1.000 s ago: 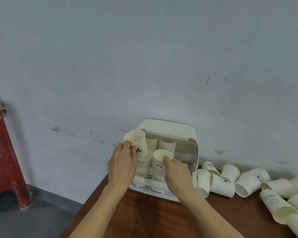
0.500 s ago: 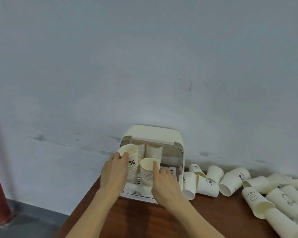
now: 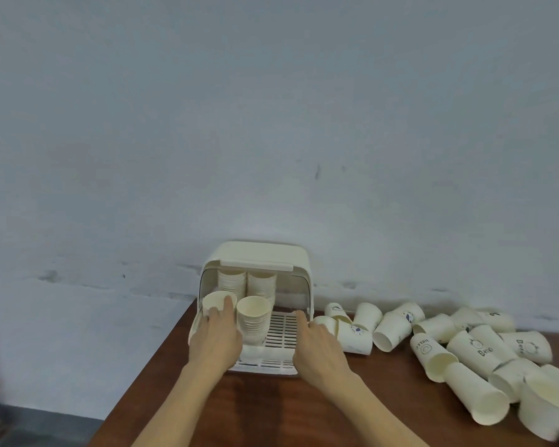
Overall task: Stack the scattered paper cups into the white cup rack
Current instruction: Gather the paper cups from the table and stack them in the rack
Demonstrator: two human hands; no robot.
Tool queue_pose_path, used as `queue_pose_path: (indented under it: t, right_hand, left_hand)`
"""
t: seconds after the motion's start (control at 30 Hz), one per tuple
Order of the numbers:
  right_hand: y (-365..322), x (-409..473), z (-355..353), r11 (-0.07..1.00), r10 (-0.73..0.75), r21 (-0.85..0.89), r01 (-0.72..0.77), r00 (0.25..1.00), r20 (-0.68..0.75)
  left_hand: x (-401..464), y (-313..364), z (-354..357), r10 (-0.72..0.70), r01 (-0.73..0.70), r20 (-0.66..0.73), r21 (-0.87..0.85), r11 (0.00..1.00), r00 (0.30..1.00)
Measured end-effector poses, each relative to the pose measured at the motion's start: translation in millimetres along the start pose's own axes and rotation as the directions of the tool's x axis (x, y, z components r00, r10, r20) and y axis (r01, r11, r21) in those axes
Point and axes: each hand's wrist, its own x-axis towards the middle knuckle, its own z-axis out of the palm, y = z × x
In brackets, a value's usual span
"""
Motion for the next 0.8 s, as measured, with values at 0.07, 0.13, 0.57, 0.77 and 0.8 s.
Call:
queue_pose_path:
  t: [0.07, 0.13, 0.57, 0.77, 0.8]
  right_hand:
    - [7.2, -8.5, -1.6, 0.999, 0.027, 0.024, -0.027, 1.0, 0.0]
    - [13.9, -17.9, -4.7, 0.998, 0.051, 0.041, -0.051, 0.999, 0.006]
    - [80.6, -82.9, -58.5, 0.971, 0.235, 0.074, -0.229, 0.968, -0.086]
    - [113.8, -108.1, -77.6, 0.956, 0.293, 0.064, -0.287, 0.948, -0.126]
    - [119.2, -111.9, -79.5, 0.951, 0.308, 0.068, -0.301, 0.942, -0.134]
  left_hand:
    - [-13.2, 18.0, -1.4, 0.032, -0.033, -0.015, -0.045, 0.998, 0.999]
    - [-26.4, 37.4, -0.6, 0.064, -0.065, -0.012, -0.095, 0.993, 0.998]
    - [-91.3, 143.3, 21.2, 0.312, -0.345, -0.162, -0.256, 0.903, 0.936]
    - [-109.3, 178.2, 25.9, 0.371, -0.403, -0.178, -0.207, 0.892, 0.911]
    - [-112.4, 184.3, 27.5, 0.382, -0.412, -0.171, -0.204, 0.888, 0.908]
